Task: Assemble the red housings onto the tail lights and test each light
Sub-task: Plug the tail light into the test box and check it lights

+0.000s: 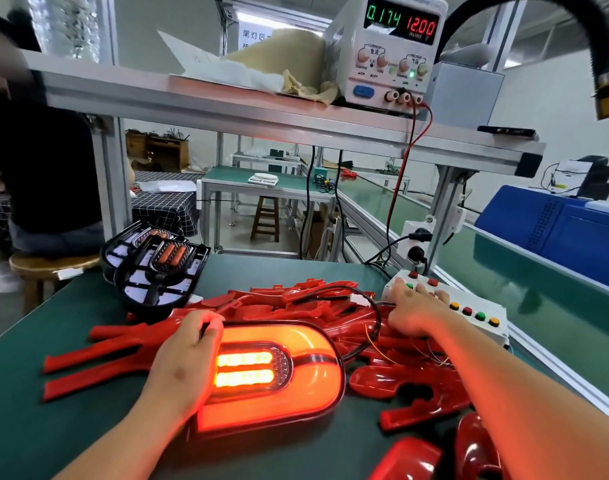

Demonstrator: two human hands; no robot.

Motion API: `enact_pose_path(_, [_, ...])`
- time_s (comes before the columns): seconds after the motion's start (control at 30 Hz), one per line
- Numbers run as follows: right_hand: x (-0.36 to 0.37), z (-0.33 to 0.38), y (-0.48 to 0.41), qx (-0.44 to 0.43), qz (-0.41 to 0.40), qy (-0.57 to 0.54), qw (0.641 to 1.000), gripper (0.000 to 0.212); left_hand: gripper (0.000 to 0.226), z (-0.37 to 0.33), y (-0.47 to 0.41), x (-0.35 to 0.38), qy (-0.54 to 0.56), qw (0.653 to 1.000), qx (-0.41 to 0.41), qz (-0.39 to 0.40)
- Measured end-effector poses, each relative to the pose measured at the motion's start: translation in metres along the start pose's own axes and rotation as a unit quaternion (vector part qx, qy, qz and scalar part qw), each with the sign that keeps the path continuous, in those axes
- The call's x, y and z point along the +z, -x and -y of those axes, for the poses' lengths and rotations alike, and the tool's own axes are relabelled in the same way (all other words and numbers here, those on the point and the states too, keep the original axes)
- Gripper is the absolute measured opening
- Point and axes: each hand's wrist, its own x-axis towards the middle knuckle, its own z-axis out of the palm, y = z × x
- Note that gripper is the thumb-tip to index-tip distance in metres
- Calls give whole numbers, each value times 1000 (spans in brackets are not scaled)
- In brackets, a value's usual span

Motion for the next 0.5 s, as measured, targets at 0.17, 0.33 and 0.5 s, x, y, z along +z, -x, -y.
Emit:
enact_pose_path(0.17, [-5,0,0,12,6,-11,1000,55,22,1,-1,0,-1,1000,5,-4])
enact_pose_path(0.33, [-10,3,-4,4,10,5,1000,39,21,-1,-1,0,-1,1000,8,-5])
enact_pose_path(0.5, [-10,0,-9,-1,-3,45,999,37,23,-1,0,0,0,999,30,-14])
